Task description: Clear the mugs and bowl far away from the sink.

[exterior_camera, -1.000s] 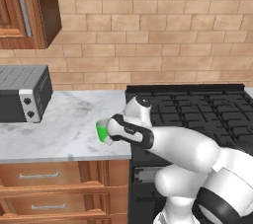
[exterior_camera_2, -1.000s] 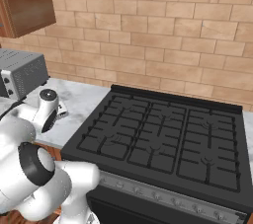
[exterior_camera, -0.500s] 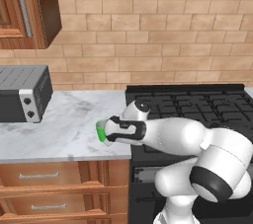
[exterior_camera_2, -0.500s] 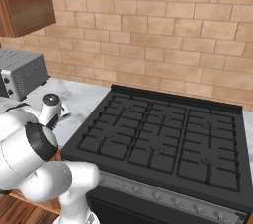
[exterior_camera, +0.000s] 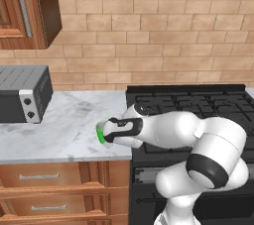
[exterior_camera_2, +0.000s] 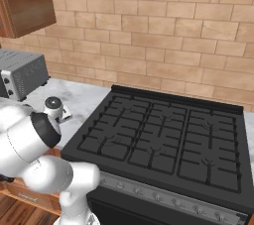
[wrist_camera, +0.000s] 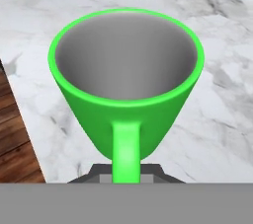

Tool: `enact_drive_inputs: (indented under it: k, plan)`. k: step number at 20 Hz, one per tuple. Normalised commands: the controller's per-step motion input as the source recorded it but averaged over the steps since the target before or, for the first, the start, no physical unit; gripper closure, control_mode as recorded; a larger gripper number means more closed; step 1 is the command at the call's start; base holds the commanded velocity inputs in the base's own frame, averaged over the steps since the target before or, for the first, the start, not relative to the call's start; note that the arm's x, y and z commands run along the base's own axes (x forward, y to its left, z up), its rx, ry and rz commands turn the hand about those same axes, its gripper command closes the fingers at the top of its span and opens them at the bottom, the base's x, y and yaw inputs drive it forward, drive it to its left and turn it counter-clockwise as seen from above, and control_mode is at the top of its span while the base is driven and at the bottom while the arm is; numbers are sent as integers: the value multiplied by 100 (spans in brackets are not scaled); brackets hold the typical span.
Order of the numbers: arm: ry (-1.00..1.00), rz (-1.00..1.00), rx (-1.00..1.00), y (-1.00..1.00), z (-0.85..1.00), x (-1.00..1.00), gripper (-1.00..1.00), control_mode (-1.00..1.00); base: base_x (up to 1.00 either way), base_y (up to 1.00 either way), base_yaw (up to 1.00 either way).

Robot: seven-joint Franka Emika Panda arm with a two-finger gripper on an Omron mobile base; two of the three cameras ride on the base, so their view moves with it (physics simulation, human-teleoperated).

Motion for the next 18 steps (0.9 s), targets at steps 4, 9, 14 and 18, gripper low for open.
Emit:
enact_drive_inputs:
  k: [4,9,14,18]
  plan:
    - [0,0,0,1,-17,0,100,-100,0,0,0]
    - [0,0,0,0,-16,1,100,-100,0,0,0]
    - [0,0,0,2,-21,3,100,-100,0,0,0]
    - [0,0,0,1,-24,2,100,-100,0,0,0]
